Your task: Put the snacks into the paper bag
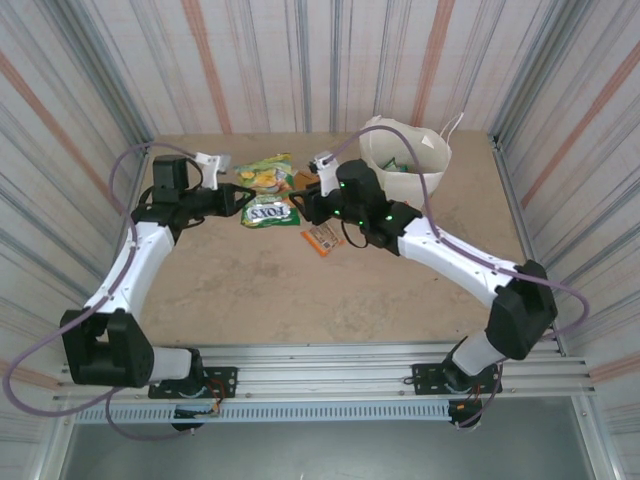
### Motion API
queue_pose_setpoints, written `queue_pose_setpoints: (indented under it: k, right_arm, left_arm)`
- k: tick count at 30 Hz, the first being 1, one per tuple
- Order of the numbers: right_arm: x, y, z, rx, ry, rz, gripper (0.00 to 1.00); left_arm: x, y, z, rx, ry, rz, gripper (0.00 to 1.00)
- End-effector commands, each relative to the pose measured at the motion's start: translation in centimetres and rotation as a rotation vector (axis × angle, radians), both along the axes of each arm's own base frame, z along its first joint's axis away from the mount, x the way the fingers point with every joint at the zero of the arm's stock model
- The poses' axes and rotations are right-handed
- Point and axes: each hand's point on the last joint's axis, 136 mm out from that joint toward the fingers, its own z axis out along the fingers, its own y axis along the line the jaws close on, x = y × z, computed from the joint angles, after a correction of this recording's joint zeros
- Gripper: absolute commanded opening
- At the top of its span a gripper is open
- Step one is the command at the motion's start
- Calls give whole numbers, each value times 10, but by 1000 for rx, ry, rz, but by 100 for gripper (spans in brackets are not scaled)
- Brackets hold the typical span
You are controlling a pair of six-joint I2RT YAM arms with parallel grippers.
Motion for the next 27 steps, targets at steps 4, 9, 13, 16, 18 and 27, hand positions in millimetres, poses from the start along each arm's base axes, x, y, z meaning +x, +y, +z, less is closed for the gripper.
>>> queue_pose_setpoints:
  k: [4, 9, 13, 16, 18, 27]
  right_arm:
    - [-15, -30, 29, 113, 28, 30, 57]
    - [-18, -52, 43, 194, 43, 5, 59]
    - [-30, -55, 45, 254, 77, 71, 60]
    - [-37, -54, 45, 276, 96, 108, 59]
    - [-41, -54, 45, 288, 107, 121, 59]
    - [-41, -56, 54, 327, 104, 143, 47]
  left_arm:
    - [-30, -50, 59, -83, -244, -215, 0]
    - [-36, -68, 75, -119, -317, -266, 0]
    - [-38, -77, 85, -130, -353, -282, 0]
    - [-36, -80, 90, -140, -369, -281, 0]
    - [-36, -83, 94, -153, -380, -288, 0]
    - [-39, -103, 102, -168, -407, -346, 0]
